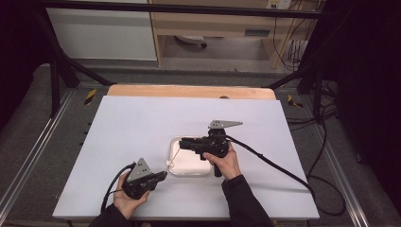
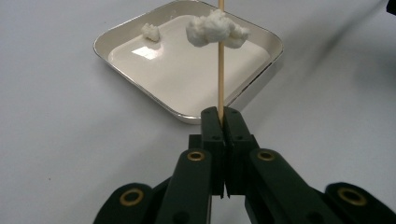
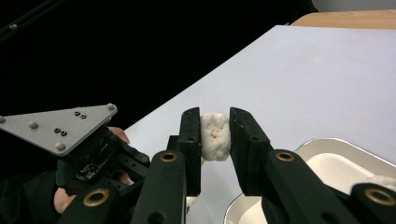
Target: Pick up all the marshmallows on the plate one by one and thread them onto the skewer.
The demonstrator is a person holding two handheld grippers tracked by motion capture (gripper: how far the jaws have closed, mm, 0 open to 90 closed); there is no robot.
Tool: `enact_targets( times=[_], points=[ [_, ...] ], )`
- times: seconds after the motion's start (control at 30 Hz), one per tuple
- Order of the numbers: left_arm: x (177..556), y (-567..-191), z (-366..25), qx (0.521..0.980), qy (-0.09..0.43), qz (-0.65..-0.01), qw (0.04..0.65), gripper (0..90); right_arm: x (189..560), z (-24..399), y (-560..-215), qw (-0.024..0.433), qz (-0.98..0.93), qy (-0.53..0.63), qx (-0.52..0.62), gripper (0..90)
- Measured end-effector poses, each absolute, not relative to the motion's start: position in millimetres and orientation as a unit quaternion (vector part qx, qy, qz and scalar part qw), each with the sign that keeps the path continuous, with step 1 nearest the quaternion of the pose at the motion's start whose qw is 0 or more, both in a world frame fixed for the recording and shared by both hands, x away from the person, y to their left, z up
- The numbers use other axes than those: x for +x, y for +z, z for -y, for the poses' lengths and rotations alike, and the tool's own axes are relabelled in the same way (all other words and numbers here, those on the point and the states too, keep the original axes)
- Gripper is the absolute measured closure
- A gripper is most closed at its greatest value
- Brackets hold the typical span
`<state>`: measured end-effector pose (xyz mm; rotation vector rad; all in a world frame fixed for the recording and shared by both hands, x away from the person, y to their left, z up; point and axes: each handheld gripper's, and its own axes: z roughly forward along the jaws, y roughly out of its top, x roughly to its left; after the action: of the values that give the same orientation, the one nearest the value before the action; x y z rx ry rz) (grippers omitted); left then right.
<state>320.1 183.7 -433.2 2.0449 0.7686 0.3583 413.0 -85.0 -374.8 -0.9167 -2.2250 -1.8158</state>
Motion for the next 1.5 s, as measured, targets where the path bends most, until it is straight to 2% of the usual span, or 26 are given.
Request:
enact_targets(
  times=[0.77,0.87,1.0,1.43,1.5],
  points=[
    [319,-433,-184,0.82,0.143,-0.317,0.454,88.9,405,77,-385,0.067,0.733,-0.609,-0.296,77.4],
    [320,-430,-183,0.813,0.145,-0.306,0.474,88.9,405,75,-388,0.077,0.739,-0.601,-0.295,77.3],
    [321,-432,-183,0.814,0.145,-0.308,0.471,88.8,403,69,-398,0.083,0.741,-0.595,-0.299,77.0],
    [322,-432,-181,0.814,0.145,-0.31,0.469,88.8,401,63,-409,0.097,0.747,-0.584,-0.303,74.8],
    [322,-432,-181,0.815,0.146,-0.308,0.469,88.8,401,64,-407,0.091,0.747,-0.584,-0.303,71.7]
  ],
)
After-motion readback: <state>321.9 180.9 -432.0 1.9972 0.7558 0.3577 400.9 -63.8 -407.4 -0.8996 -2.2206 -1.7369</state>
